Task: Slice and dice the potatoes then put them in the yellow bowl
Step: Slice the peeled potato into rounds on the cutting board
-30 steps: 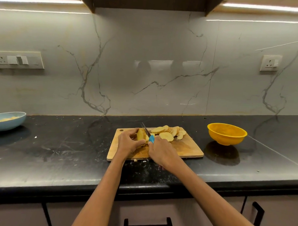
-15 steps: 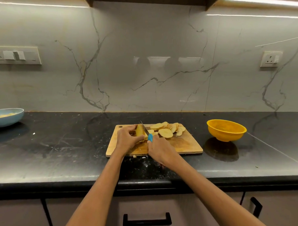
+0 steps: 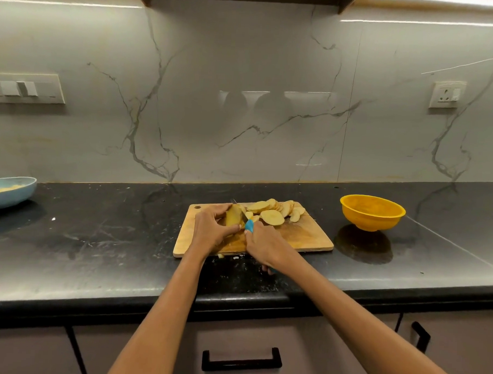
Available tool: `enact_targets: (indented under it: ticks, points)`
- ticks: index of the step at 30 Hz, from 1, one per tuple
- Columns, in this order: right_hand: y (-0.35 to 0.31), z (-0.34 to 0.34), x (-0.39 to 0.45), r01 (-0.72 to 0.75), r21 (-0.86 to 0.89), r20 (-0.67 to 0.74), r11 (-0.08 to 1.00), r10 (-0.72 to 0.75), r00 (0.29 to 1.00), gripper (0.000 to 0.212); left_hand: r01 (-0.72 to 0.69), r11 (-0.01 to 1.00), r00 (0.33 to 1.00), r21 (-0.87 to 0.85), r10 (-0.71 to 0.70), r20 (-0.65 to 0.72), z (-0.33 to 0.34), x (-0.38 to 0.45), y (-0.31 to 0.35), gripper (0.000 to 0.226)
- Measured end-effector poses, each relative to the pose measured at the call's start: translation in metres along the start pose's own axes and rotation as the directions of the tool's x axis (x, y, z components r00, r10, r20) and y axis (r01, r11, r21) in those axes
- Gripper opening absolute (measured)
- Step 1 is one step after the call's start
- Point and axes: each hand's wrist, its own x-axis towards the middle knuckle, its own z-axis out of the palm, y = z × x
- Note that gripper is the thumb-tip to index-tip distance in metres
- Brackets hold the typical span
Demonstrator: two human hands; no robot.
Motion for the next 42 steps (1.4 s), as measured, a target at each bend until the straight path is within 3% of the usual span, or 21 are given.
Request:
enact_targets:
  ticks: [11,26,38,42]
  points:
    - [-0.007,-0.006,0.004,-0.024,0.093,0.134,0.995,0.011,0.991,0.035,-0.002,1.000,1.000,-0.025,0.002,-0.015,-0.004,-0.001,-0.001,0.061]
    - [-0.009,-0.004,0.006,-0.013,0.014,0.149,1.000,0.010,0.989,0.037,0.006,1.000,1.000,-0.004,-0.006,-0.003,-0.008,0.001,-0.004,0.061]
    - [-0.009,0.005,0.021,-0.035,-0.060,0.146,0.998,0.043,0.988,0.034,-0.056,0.998,0.994,0.012,0.057,-0.096,-0.006,-0.003,0.003,0.052]
    - [-0.017,-0.004,0.023,-0.085,-0.099,0.212,0.991,0.104,0.972,0.032,-0.058,0.998,0.992,0.035,0.061,-0.106,-0.007,-0.003,0.003,0.049]
